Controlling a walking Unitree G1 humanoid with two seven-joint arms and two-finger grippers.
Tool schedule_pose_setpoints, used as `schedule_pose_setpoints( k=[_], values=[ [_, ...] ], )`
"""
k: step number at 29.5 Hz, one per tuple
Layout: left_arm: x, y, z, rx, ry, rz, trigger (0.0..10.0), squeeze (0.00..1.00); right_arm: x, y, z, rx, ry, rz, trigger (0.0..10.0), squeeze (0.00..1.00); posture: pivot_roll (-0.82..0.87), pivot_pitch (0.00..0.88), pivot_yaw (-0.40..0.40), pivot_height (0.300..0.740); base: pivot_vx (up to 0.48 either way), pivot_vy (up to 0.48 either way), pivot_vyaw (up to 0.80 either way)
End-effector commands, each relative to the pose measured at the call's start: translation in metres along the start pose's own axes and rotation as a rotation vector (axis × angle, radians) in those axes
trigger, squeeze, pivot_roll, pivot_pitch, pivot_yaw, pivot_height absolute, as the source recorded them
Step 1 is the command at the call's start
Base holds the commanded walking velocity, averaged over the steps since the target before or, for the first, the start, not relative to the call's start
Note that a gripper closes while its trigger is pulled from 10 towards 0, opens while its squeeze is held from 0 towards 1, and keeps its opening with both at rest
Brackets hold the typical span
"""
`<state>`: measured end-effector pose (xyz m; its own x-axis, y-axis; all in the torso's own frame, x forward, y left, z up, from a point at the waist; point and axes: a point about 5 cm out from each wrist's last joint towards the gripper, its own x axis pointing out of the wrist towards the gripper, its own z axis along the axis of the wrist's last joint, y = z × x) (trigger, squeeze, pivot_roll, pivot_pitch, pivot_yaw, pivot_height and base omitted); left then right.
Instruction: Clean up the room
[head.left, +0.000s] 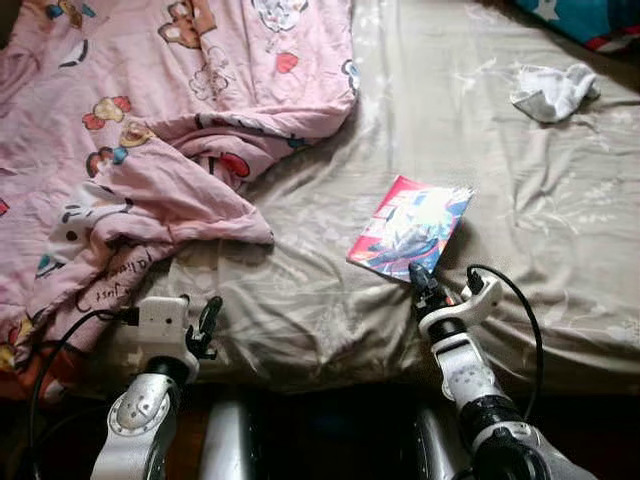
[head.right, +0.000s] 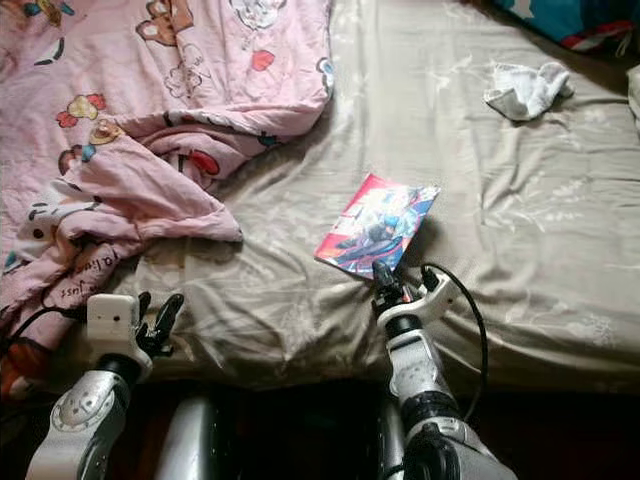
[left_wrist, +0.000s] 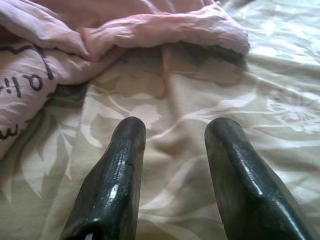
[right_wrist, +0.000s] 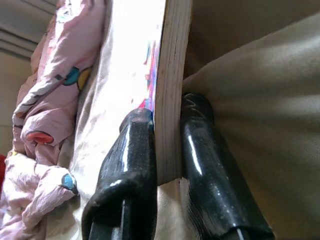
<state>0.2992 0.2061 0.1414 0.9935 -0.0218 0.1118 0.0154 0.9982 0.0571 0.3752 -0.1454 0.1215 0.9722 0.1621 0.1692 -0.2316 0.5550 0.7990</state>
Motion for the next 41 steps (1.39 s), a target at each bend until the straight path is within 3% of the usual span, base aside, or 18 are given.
schedule_pose_setpoints(
  k=[1,4,9,13,18,23,26,32,33,34,35,41],
  values=[
    [-0.004,0.004,-0.011,0.022,0.037,0.015,10.0,0.00,-0.001,0.001,0.006,-0.059,-0.035,0.010,0.0,0.00,0.15,0.284,-0.014,0.583,0.000,0.000,0.00],
    [0.005,0.002,-0.009,0.018,0.017,0.002,10.0,0.00,0.000,0.009,0.016,-0.170,-0.060,0.028,0.0,0.00,0.13,0.247,-0.016,0.583,0.000,0.000,0.00],
    [0.011,0.001,-0.007,0.020,0.000,-0.007,10.0,0.00,-0.001,0.015,0.011,-0.179,-0.037,0.037,0.0,0.00,0.12,0.228,-0.018,0.583,0.000,0.000,0.00],
    [0.012,0.001,-0.010,0.021,-0.011,-0.010,10.0,0.00,-0.025,-0.006,-0.011,-0.168,0.026,-0.094,0.0,0.00,0.12,0.206,-0.017,0.583,0.000,0.000,0.00],
    [0.012,0.002,-0.012,0.023,-0.013,-0.013,10.0,0.00,-0.040,-0.018,-0.018,-0.184,0.060,-0.185,0.0,0.00,0.11,0.198,-0.013,0.583,0.000,0.000,0.00],
    [0.011,0.002,-0.014,0.027,-0.009,-0.026,10.0,0.00,-0.062,-0.035,-0.027,-0.140,0.094,-0.285,0.0,0.00,0.11,0.193,-0.010,0.583,0.000,0.000,0.00],
    [0.012,0.000,-0.014,0.026,-0.012,-0.031,10.0,0.00,-0.065,-0.038,-0.026,-0.087,0.083,-0.320,0.0,0.00,0.11,0.196,-0.011,0.583,0.000,0.000,0.00],
    [0.013,-0.002,-0.014,0.022,-0.016,-0.034,10.0,0.00,-0.060,-0.033,-0.019,-0.094,0.050,-0.317,0.0,0.00,0.11,0.212,-0.008,0.583,0.000,0.000,0.00],
    [0.013,-0.002,-0.014,0.023,-0.016,-0.033,10.0,0.00,-0.058,-0.031,-0.017,-0.094,0.045,-0.313,0.0,0.11,0.11,0.212,-0.008,0.583,0.000,0.000,0.00],
    [0.013,-0.002,-0.014,0.023,-0.016,-0.033,10.0,0.00,-0.058,-0.031,-0.017,-0.094,0.045,-0.313,0.0,0.11,0.11,0.212,-0.008,0.583,0.000,0.000,0.00],
    [0.011,0.000,-0.014,0.025,-0.016,-0.031,10.0,0.00,-0.055,-0.028,-0.015,-0.090,0.037,-0.306,0.0,1.00,0.12,0.213,-0.006,0.583,0.000,0.000,0.00],
    [0.010,0.004,-0.014,0.033,-0.015,-0.022,10.0,0.00,-0.049,-0.021,-0.011,-0.092,0.023,-0.286,0.0,1.00,0.13,0.216,-0.004,0.583,0.000,0.000,0.00]
  ],
)
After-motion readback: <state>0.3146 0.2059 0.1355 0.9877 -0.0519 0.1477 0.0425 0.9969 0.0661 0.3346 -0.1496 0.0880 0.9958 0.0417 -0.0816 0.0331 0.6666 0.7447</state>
